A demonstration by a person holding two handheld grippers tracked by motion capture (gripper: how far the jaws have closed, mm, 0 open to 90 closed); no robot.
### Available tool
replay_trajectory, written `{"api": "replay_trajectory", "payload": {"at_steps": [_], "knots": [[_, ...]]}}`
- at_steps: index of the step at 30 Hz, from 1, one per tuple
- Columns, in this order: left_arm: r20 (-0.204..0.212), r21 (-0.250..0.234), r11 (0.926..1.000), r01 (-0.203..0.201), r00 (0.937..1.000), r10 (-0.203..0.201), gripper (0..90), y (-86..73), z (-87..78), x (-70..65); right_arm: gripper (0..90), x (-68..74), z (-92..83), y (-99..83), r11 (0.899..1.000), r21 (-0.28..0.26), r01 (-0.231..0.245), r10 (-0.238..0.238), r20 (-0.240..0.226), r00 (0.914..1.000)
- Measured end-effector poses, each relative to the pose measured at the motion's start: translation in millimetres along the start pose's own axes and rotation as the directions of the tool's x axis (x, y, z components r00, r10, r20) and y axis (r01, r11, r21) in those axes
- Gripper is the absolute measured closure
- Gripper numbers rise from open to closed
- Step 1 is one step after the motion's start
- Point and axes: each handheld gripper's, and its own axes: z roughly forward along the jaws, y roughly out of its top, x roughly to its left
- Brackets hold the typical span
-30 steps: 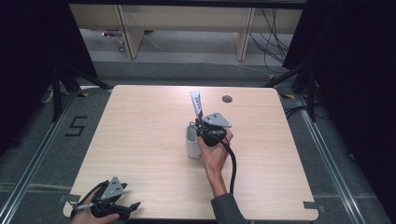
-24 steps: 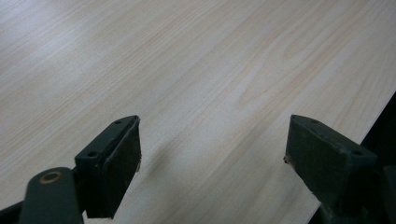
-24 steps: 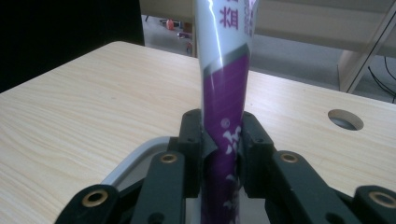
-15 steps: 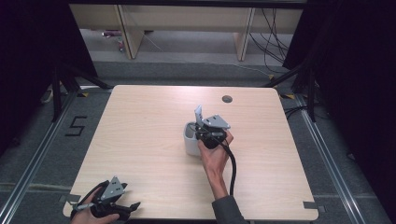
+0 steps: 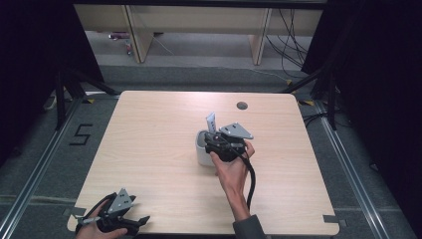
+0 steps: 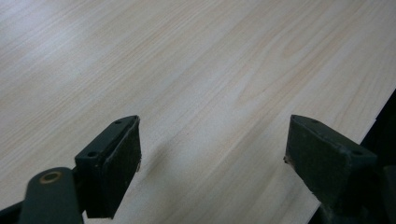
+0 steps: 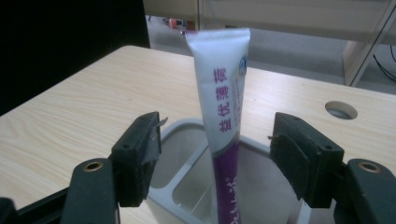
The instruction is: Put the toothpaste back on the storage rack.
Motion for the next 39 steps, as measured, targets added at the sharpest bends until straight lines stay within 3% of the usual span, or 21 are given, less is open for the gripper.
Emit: {"api": "replay_trajectory", "payload": {"at_steps": [5, 10, 13, 17, 18, 20, 22, 23, 24, 27, 30, 33, 35, 36, 38, 39], "knots": [[0.001, 0.005, 1.0000, -0.004, 1.0000, 0.004, 17.6, 0.1, 0.0, 0.0, 34.0, -2.4, -16.4, 8.7, 0.999, 0.014, 0.030, -0.030, -0.027, 0.9992], [0.002, -0.007, 1.0000, 0.005, 1.0000, -0.005, 17.6, -0.4, 0.2, -0.5, 34.1, -9.9, -23.0, 7.3, 1.000, 0.029, -0.003, 0.005, -0.062, 0.9981], [0.006, 0.001, 1.0000, -0.001, 1.0000, 0.001, 17.6, -0.2, -0.7, 0.0, 34.0, -12.4, -30.3, 6.1, 0.999, 0.024, 0.039, -0.038, -0.069, 0.9969], [0.010, 0.006, 1.0000, -0.002, 0.9999, 0.002, 17.6, 0.2, -0.7, -0.1, 34.1, -16.2, -41.4, 5.3, 0.999, 0.022, 0.025, -0.023, -0.099, 0.9949], [-0.002, 0.001, 1.0000, -0.004, 1.0000, 0.004, 17.6, 0.1, -0.3, 0.0, 34.2, -15.8, -42.4, 5.7, 1.000, 0.012, -0.006, 0.007, -0.115, 0.9933], [0.005, -0.004, 1.0000, 0.000, 1.0000, 0.000, 17.6, 0.1, -1.4, -0.6, 34.2, -13.9, -43.8, 8.0, 1.000, 0.026, -0.006, 0.009, -0.121, 0.9926], [0.001, -0.017, 0.9996, 0.021, 0.9998, -0.021, 17.6, -0.3, -1.1, -1.1, 34.2, -13.8, -44.0, 10.9, 0.999, 0.028, 0.026, -0.022, -0.137, 0.9904], [0.005, -0.004, 1.0000, 0.000, 1.0000, 0.000, 17.6, -0.1, -2.5, 0.4, 34.2, -12.2, -45.5, 12.1, 0.999, 0.040, 0.002, 0.004, -0.149, 0.9888], [0.005, -0.008, 1.0000, 0.002, 1.0000, -0.002, 17.5, -0.1, -2.4, 0.1, 34.3, -13.2, -47.0, 13.4, 0.999, 0.029, 0.025, -0.021, -0.146, 0.9891], [0.005, -0.006, 0.9999, 0.009, 0.9999, -0.009, 17.6, -0.5, -2.2, -0.5, 34.0, -11.5, -55.5, 14.4, 0.999, 0.047, 0.009, -0.001, -0.177, 0.9842], [-0.003, -0.010, 0.9999, 0.011, 0.9999, -0.011, 17.6, -0.6, -1.2, -0.7, 33.7, -12.7, -65.9, 10.1, 0.998, 0.053, 0.029, -0.017, -0.213, 0.9768], [-0.005, -0.001, 0.9999, 0.011, 0.9999, -0.011, 17.6, -0.2, -0.9, -0.2, 33.7, -15.9, -75.4, 3.8, 0.996, 0.069, 0.053, -0.037, -0.212, 0.9766], [-0.008, -0.002, 0.9999, 0.015, 0.9999, -0.015, 17.5, -0.3, -0.5, -0.7, 34.0, -17.3, -79.5, -1.4, 0.997, 0.072, 0.035, -0.017, -0.231, 0.9727], [-0.006, -0.003, 0.9999, 0.014, 0.9999, -0.014, 17.6, -0.1, -0.5, -0.6, 34.0, -18.9, -81.7, -3.4, 0.996, 0.065, 0.052, -0.036, -0.229, 0.9727], [-0.006, -0.003, 0.9999, 0.012, 0.9999, -0.012, 17.6, 0.3, -0.6, -0.5, 34.0, -18.7, -85.3, -8.1, 0.996, 0.083, 0.031, -0.009, -0.247, 0.9690], [-0.007, -0.004, 1.0000, 0.007, 1.0000, -0.007, 17.6, 0.5, -0.7, -0.2, 34.1, -20.8, -86.3, -9.8, 0.995, 0.076, 0.059, -0.038, -0.246, 0.9684]]}}
